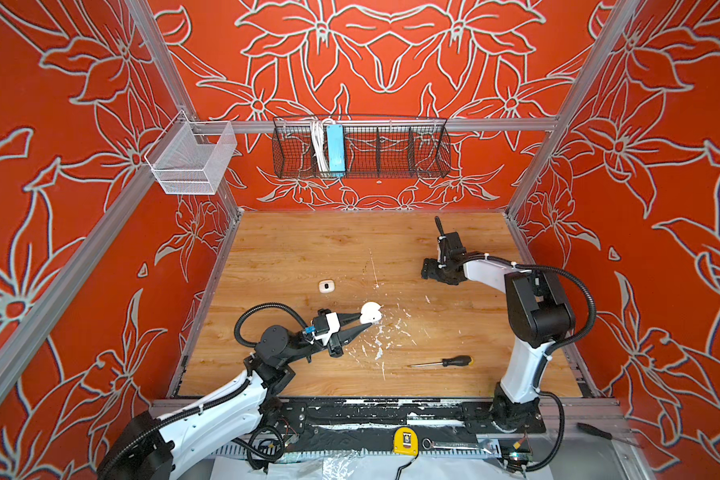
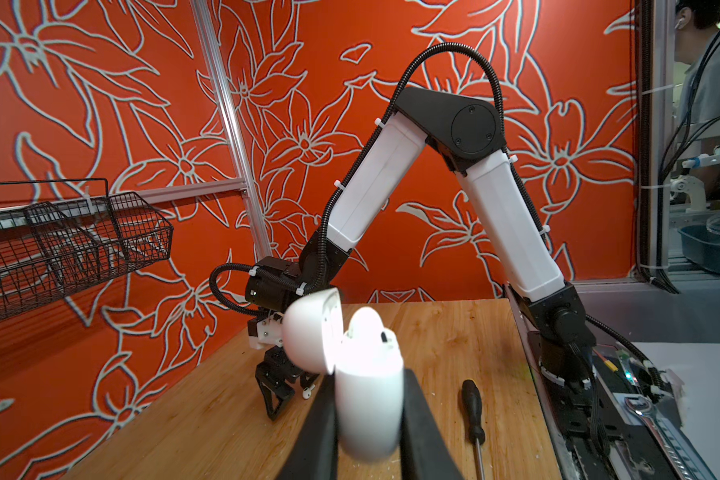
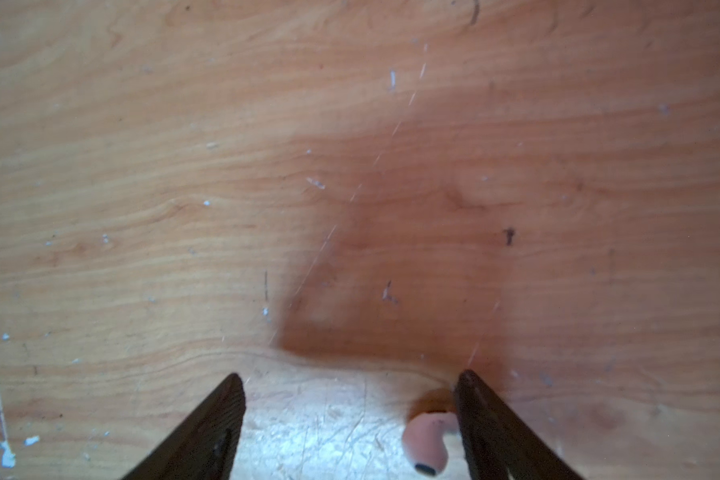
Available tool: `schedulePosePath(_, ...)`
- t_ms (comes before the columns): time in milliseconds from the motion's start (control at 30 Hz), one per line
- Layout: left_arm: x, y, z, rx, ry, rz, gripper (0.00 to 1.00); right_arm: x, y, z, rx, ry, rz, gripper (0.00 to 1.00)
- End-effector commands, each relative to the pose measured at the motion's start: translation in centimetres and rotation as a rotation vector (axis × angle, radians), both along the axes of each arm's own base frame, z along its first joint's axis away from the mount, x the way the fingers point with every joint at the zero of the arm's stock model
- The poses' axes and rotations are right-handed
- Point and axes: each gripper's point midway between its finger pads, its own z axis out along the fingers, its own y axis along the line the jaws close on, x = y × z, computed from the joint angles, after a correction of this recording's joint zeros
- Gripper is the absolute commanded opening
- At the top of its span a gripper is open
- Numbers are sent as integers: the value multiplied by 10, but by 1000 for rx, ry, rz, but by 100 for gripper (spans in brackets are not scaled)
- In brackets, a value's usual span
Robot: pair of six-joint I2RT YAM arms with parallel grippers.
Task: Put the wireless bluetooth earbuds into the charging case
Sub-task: 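Move the right gripper over the second loose white earbud on the table, then lower the right gripper and close it on the earbud's stem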
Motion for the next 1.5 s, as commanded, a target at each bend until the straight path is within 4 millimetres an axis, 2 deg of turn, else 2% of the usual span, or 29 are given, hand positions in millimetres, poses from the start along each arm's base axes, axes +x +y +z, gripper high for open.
schedulePosePath(0,-6,0,12,-19,-41,-12,0,-29,5,-17,-14,78,2,80)
schedulePosePath(400,-6,0,12,-17,-42,-9,0,-53,16,-9,-84,47,26,77)
schedulePosePath(467,-6,0,11,-15,-43,-9,0,-54,14,-10,-100,50,17,74)
schedulePosePath(833,-7,0,13,-16,-46,-12,0,-40,-8,-18,-261,81,-45,73)
schedulePosePath(1000,-6,0,11,-11,-45,-9,0,-36,-1,-21,-226,82,-38,64)
schedulePosePath(1300,-6,0,13,-9,-44,-4,0,-34,4,-26,-210,86,-37,53)
schedulePosePath(1467,-6,0,13,-10,-43,-6,0,-32,3,-26,-213,79,-48,50)
